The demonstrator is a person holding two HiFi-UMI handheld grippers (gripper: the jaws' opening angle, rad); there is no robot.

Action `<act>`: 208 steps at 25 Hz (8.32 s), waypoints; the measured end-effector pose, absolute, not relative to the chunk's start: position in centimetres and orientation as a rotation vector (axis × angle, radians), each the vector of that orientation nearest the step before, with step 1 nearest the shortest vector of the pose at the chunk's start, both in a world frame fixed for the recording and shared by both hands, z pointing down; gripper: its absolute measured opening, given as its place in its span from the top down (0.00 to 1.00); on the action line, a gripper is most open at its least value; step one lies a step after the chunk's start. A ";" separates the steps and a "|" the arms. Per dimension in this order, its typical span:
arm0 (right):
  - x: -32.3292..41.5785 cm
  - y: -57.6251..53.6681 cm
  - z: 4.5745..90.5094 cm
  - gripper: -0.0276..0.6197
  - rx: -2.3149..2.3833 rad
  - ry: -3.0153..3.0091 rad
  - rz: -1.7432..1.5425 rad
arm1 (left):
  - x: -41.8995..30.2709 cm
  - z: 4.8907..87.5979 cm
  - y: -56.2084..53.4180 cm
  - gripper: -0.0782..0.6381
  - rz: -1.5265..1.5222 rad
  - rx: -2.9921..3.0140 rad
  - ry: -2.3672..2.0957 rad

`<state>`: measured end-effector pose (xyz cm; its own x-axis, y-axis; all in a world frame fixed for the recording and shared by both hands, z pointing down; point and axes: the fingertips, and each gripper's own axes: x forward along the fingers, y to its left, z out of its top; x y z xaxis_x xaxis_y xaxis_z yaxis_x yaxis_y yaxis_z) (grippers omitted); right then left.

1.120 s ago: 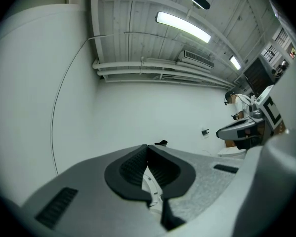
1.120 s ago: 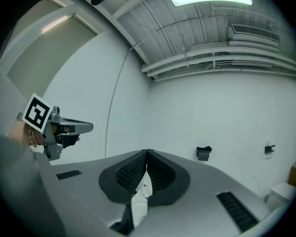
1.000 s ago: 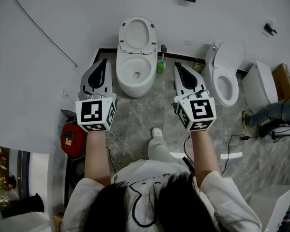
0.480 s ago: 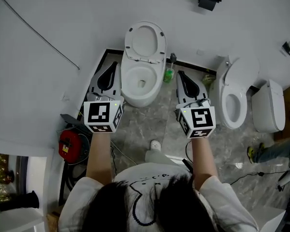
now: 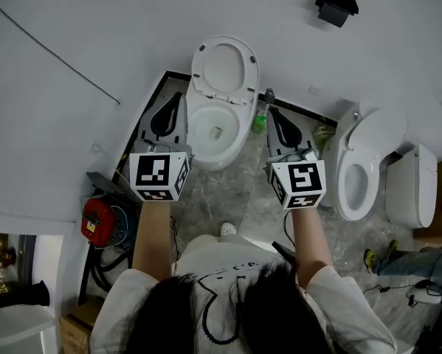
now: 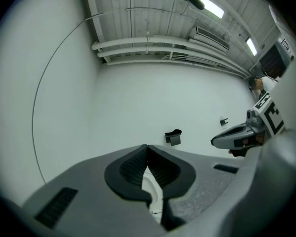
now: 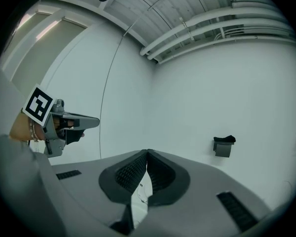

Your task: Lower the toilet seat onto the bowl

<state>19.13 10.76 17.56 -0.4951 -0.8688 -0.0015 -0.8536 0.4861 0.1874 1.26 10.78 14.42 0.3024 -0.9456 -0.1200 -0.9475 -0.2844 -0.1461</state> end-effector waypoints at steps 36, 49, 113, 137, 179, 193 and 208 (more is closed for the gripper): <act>13.8 -16.1 20.7 0.91 1.665 -2.510 -0.094 | -5.6 16.3 -17.7 0.88 -0.034 -2.478 1.699; 10.4 -25.3 22.8 0.59 1.698 -2.464 0.007 | -8.8 18.4 -28.0 0.88 -0.045 -2.584 1.629; 13.7 -46.0 45.6 0.85 0.913 -1.980 -0.038 | -5.7 29.9 -35.6 0.88 -0.355 -2.605 1.846; 11.2 -36.8 44.2 0.83 0.866 -1.965 0.052 | -8.1 27.8 -27.6 0.88 -0.315 -2.657 1.759; 7.7 -21.1 47.3 0.79 0.739 -1.920 0.216 | -11.2 30.5 -18.1 0.88 -0.309 -2.828 1.556; 6.3 -18.1 49.0 0.77 0.586 -1.992 0.276 | -11.2 34.3 -17.9 0.88 -0.343 -2.867 1.607; 5.6 -14.1 51.8 0.76 0.409 -1.970 0.314 | -10.3 35.9 -16.2 0.88 -0.394 -2.853 1.668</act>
<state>5.64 -14.13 51.83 -0.3906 -0.1437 0.9093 -0.4195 0.9070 -0.0368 -10.35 -16.19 35.92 0.4744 -0.8296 0.2944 -0.8736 -0.4848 0.0416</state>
